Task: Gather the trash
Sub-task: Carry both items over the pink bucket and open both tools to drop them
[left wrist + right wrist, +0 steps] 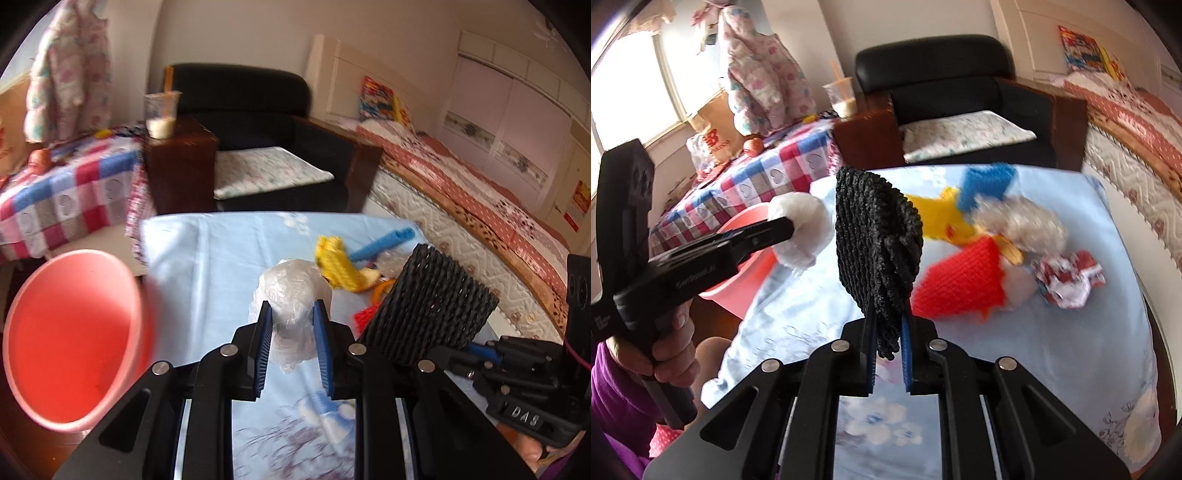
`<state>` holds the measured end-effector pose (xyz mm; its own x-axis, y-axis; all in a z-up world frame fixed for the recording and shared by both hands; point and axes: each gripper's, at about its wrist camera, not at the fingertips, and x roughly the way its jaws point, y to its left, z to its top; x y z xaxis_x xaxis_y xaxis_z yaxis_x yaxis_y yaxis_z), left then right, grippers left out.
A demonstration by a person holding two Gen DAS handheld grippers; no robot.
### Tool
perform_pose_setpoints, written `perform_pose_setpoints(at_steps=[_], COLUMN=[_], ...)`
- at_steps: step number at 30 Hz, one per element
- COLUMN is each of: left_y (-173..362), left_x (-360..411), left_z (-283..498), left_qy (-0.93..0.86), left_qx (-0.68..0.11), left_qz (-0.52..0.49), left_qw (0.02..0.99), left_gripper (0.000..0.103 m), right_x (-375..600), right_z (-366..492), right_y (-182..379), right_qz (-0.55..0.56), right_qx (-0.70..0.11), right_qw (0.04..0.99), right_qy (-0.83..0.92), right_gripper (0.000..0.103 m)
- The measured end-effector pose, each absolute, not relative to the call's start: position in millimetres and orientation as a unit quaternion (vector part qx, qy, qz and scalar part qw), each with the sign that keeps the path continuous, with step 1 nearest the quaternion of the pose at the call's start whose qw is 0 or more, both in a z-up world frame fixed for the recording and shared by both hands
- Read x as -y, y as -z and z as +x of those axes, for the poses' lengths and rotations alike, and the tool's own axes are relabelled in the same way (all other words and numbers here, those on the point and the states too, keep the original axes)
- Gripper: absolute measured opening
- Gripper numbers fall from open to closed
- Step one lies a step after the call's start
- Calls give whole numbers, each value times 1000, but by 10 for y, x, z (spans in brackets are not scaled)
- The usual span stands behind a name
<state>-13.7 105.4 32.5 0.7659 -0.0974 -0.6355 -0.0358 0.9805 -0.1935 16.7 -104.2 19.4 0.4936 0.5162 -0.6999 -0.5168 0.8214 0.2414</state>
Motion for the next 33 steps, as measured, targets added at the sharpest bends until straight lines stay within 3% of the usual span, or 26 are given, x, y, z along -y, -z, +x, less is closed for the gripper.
perform_pose_setpoints(at_steps=[9, 17, 33], left_y=[-537, -411, -3], left_x=[-1873, -2441, -2796], left_z=[-785, -1099, -869], left_qy=[-99, -183, -231], left_qx=[-312, -333, -381], left_qz=[-124, -155, -170], left_qw=[937, 912, 879], left_gripper=[21, 21, 22], right_x=[271, -570, -1475], right_z=[89, -39, 183], right_y=[-522, -615, -153], right_qz=[-25, -58, -114], right_qx=[-370, -370, -417], right_qw=[853, 830, 800], right_qy=[-366, -413, -416], right_gripper=[11, 11, 11])
